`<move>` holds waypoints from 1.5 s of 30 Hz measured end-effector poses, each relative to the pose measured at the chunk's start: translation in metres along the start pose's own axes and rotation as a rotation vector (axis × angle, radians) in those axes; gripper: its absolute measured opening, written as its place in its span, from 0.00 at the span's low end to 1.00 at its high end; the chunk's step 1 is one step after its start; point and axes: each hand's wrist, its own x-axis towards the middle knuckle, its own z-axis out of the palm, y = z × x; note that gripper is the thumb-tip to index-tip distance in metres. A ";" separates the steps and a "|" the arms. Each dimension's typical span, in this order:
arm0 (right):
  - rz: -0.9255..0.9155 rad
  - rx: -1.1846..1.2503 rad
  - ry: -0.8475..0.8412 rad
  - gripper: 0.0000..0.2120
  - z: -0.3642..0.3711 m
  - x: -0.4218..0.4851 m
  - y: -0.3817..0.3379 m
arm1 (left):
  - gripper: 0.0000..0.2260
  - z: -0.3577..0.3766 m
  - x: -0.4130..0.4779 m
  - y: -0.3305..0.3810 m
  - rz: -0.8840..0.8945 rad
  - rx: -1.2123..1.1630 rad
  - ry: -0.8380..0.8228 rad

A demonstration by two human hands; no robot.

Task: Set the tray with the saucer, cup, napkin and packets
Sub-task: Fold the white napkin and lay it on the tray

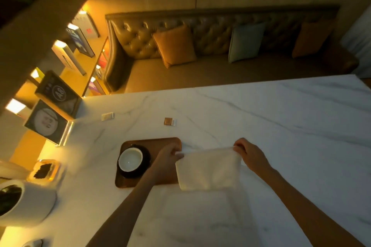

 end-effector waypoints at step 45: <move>-0.765 0.204 0.640 0.08 -0.179 -0.061 -0.252 | 0.15 -0.089 -0.116 0.271 0.706 -0.369 0.495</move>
